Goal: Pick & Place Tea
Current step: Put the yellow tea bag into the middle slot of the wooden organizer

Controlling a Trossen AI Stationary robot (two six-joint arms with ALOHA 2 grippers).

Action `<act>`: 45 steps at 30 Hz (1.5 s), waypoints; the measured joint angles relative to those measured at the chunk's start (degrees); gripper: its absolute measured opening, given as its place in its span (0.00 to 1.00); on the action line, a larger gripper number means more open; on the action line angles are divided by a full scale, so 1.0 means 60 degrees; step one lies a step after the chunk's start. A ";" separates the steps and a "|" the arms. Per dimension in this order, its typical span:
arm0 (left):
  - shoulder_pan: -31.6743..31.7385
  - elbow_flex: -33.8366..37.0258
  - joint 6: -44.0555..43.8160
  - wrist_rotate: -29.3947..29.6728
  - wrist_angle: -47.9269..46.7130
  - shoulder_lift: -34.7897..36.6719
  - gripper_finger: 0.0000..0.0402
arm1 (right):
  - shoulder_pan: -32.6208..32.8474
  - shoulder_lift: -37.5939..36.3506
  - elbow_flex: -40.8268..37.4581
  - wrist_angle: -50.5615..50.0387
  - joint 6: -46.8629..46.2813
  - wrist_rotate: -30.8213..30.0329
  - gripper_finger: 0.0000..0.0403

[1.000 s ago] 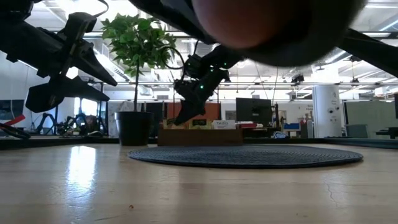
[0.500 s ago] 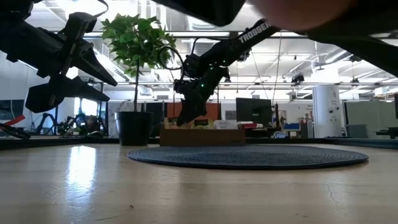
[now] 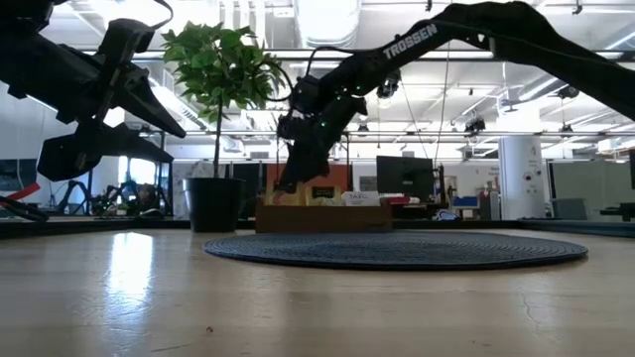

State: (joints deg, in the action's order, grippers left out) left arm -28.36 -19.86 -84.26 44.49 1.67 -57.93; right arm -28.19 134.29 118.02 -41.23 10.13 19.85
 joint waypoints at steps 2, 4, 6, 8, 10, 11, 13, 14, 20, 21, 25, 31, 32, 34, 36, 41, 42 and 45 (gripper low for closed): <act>0.0000 0.0000 -0.0035 -0.0021 0.0004 0.0000 0.34 | 0.0060 0.0005 -0.0012 -0.0018 -0.0048 0.0166 0.35; 0.0000 -0.0028 -0.0103 -0.0395 -0.0041 0.0003 0.34 | 0.0132 -0.0038 -0.0012 -0.0035 -0.0073 0.0503 0.33; -0.0006 -0.0245 -0.0121 -0.1185 -0.0414 0.0015 0.34 | 0.0229 -0.0142 -0.0015 -0.0128 -0.0127 0.0898 0.32; -0.0011 -0.0701 -0.0209 -0.2098 -0.1577 0.0018 0.33 | 0.0358 -0.0351 -0.0015 -0.0238 -0.0063 0.1143 0.32; -0.0017 -0.1411 -0.0273 -0.2967 -0.3502 -0.0016 0.32 | 0.0542 -0.0615 -0.0015 -0.0389 0.0184 0.1202 0.32; -0.0017 -0.1864 -0.0294 -0.3362 -0.4609 -0.0085 0.31 | 0.0652 -0.0736 -0.0015 -0.0486 0.0341 0.1197 0.32; -0.0015 -0.2804 -0.0544 -0.4159 -0.6846 -0.0321 0.30 | 0.0902 -0.0940 -0.0015 -0.0610 0.0553 0.1200 0.34; -0.0015 -0.3210 -0.0773 -0.4651 -0.7956 -0.0482 0.29 | 0.1026 -0.0996 -0.0015 -0.0667 0.0604 0.1200 0.35; -0.0244 -0.4656 -0.2140 -0.8082 -1.0943 -0.1688 0.28 | 0.1576 -0.1288 -0.0026 -0.0733 0.0630 0.1196 0.38; -0.0381 -0.4680 -0.2297 -0.8379 -1.0945 -0.1903 0.28 | 0.1649 -0.1305 -0.0026 -0.0746 0.0623 0.1187 0.38; -0.0933 -0.4580 -0.3147 -0.8639 -1.0899 -0.2799 0.27 | 0.1863 -0.1306 -0.0030 -0.0858 0.0591 0.1174 0.39; -0.1454 -0.4292 -0.4118 -0.8579 -1.0458 -0.3549 0.24 | 0.1959 -0.1306 -0.0030 -0.0895 0.0541 0.1169 0.37; -0.1527 -0.4217 -0.4234 -0.8477 -1.0280 -0.3606 0.24 | 0.1967 -0.1306 -0.0030 -0.0894 0.0506 0.1169 0.37; -0.1678 -0.3993 -0.4548 -0.8139 -0.9975 -0.3704 0.23 | 0.1992 -0.1306 -0.0030 -0.0889 0.0369 0.1181 0.38; -0.1798 -0.3709 -0.4958 -0.7922 -0.9803 -0.3775 0.23 | 0.2025 -0.1306 -0.0030 -0.0892 0.0276 0.1186 0.38; -0.2086 -0.2936 -0.6199 -0.7476 -0.9129 -0.3735 0.23 | 0.2107 -0.1318 -0.0030 -0.0891 0.0102 0.1193 0.39; -0.2134 -0.2807 -0.6400 -0.7341 -0.8919 -0.3651 0.23 | 0.2132 -0.1321 -0.0030 -0.0890 0.0076 0.1193 0.38; -0.2206 -0.2322 -0.6888 -0.6826 -0.8163 -0.3487 0.23 | 0.2222 -0.1335 -0.0030 -0.0899 0.0033 0.1194 0.38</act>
State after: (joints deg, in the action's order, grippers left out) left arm -41.60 -33.79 -125.59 3.53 -47.30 -78.85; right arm -14.86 126.28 117.84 -46.63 10.33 27.01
